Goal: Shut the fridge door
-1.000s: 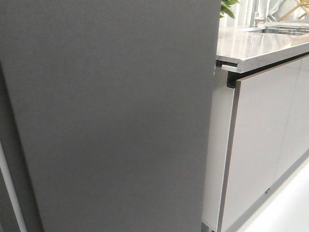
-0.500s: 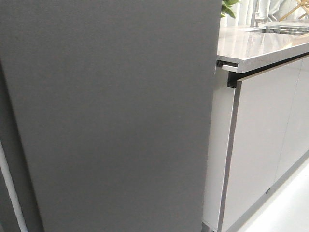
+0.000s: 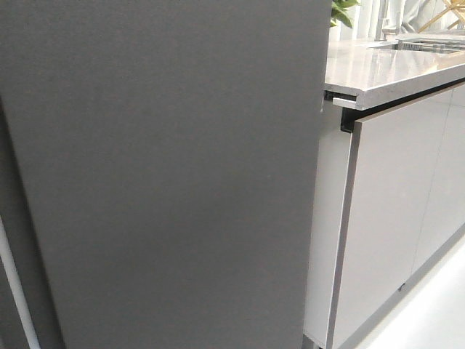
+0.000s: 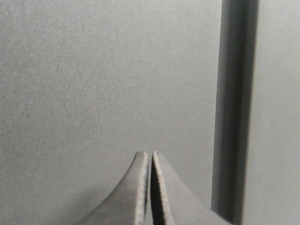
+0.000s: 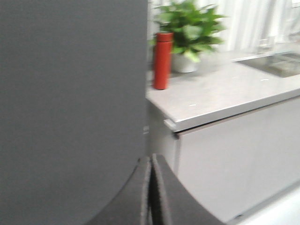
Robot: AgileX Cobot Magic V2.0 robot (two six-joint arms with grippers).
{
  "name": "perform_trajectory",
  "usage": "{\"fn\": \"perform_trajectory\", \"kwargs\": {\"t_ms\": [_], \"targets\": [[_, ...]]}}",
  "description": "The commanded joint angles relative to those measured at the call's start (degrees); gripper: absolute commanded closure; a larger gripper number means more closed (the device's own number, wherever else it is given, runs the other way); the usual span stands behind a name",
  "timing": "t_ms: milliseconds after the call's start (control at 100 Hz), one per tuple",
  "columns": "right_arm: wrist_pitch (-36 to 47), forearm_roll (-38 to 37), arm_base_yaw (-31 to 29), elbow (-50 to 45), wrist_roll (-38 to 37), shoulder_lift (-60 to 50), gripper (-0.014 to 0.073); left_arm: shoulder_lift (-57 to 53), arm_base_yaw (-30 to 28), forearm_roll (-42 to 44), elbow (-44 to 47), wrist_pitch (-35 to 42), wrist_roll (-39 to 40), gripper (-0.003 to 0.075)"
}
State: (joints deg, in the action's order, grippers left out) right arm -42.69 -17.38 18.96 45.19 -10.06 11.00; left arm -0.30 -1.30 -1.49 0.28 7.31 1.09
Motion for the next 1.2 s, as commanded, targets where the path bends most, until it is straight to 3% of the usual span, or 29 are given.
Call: {"fn": "perform_trajectory", "kwargs": {"t_ms": [0,260,470,720,1190], "targets": [[11.67,0.10,-6.37,-4.70,-0.10,-0.35,0.0638,-0.59,0.26,-0.23,2.01,4.15,0.25,0.0740],[29.89,11.29,-19.79,-29.26,-0.10,-8.33,0.0638,-0.59,0.26,-0.23,2.01,4.15,0.25,0.0740],[35.64,11.44,-24.03,-41.78,-0.10,-12.81,0.0638,-0.59,0.26,-0.23,2.01,4.15,0.25,0.0740],[41.14,10.73,-25.02,-47.27,-0.10,-12.81,0.0638,-0.59,0.26,-0.23,2.01,4.15,0.25,0.0740],[40.36,10.86,-25.02,-47.27,-0.10,-12.81,0.0638,-0.59,0.26,-0.23,2.01,4.15,0.25,0.0740]]}}
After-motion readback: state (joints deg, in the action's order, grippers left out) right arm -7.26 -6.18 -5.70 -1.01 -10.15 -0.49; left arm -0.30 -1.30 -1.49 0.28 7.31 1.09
